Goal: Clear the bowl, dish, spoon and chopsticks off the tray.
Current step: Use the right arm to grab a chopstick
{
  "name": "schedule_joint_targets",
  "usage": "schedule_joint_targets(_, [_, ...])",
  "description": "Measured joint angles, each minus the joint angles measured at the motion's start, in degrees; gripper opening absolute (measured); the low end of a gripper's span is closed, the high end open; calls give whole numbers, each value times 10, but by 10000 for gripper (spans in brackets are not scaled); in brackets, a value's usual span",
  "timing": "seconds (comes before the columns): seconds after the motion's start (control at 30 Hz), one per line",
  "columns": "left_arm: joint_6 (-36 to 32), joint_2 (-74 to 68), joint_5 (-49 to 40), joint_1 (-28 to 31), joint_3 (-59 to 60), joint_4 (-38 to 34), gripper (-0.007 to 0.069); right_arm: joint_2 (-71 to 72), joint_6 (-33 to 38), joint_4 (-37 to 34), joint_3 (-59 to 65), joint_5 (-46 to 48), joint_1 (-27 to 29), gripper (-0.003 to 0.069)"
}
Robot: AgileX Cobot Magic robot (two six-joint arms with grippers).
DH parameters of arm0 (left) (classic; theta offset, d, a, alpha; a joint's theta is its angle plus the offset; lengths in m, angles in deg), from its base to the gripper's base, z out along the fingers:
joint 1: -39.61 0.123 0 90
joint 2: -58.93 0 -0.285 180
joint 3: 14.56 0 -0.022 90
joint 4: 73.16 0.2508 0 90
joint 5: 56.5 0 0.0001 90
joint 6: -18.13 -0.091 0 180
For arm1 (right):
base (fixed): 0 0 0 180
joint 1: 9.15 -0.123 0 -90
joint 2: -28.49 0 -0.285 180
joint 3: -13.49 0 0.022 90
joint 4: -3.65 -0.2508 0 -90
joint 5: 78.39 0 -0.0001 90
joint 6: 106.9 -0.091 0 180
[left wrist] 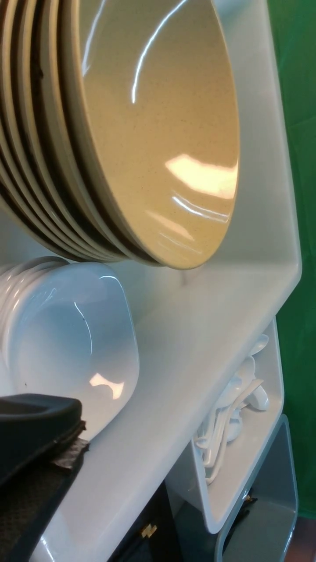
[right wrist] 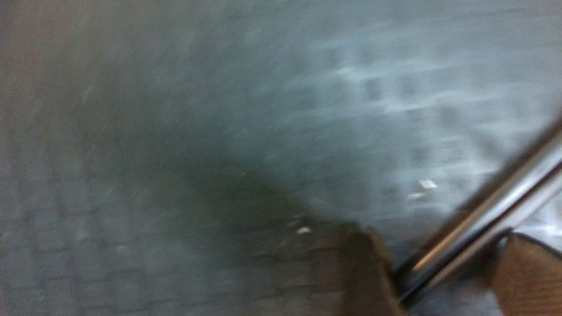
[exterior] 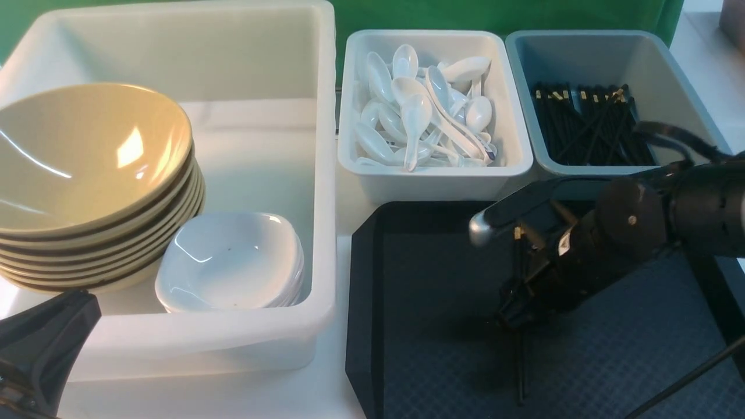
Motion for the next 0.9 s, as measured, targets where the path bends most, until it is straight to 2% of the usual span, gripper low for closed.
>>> schedule_joint_targets(0.27, [0,0,0,0,0,0,-5,-2,-28,67,-9,33,-25,109])
schedule_joint_targets(0.5, [0,0,0,0,0,0,-5,29,-36,98,3,93,-25,108])
schedule_joint_targets(0.57, [0,0,0,0,0,0,-5,65,-41,100,10,117,-24,55])
schedule_joint_targets(0.8, [0,0,1,0,0,0,-5,184,-45,101,11,123,-24,34])
schedule_joint_targets(0.9, [0,0,1,0,0,0,-5,187,-52,101,11,122,-22,34])
